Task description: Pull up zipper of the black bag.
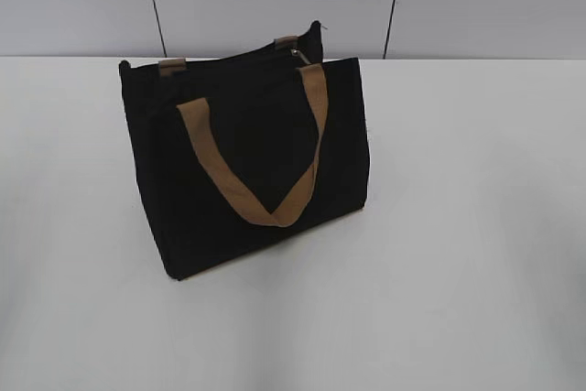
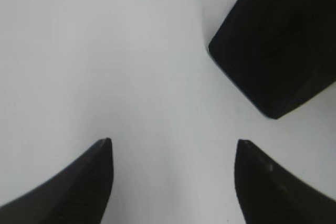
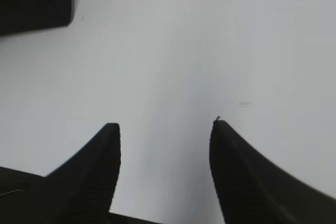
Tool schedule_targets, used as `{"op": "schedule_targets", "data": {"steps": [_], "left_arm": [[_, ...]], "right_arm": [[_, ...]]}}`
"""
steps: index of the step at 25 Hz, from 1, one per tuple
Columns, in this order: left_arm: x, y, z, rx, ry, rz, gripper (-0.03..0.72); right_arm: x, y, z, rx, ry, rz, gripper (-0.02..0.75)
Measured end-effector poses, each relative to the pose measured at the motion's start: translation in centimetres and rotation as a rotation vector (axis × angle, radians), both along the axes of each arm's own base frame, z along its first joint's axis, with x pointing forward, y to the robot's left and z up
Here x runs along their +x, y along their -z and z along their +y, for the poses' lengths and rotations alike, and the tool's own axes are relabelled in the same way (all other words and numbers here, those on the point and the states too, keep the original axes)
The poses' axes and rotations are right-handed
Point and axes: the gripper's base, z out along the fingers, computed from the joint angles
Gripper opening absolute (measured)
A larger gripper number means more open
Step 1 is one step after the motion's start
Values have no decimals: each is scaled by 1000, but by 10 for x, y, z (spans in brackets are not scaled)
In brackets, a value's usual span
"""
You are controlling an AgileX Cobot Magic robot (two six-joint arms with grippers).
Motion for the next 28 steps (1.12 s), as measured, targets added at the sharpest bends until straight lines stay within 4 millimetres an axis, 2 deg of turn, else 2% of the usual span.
{"op": "schedule_targets", "data": {"steps": [4,8,13,17,20,23,28], "left_arm": [[-26,13,0,-1,0,22,540],[-50,30,4,29,-30,26,525],[-81,38,6,36,-40,-71,514],[-105,45,6,30,-46,-170,482],[-118,45,8,6,-83,-243,475],[-128,45,11,-24,-140,-296,473],[-129,45,12,-40,-164,-306,472]], "right_arm": [[-30,18,-1,29,-7,-20,417],[-51,26,-1,39,-19,-1,417],[-73,32,-2,33,-36,-16,417],[-88,44,-3,37,-38,-62,417],[-97,55,-4,40,-40,-101,417],[-108,56,-4,59,-45,-184,417],[-118,58,-5,63,-53,-260,414]]}}
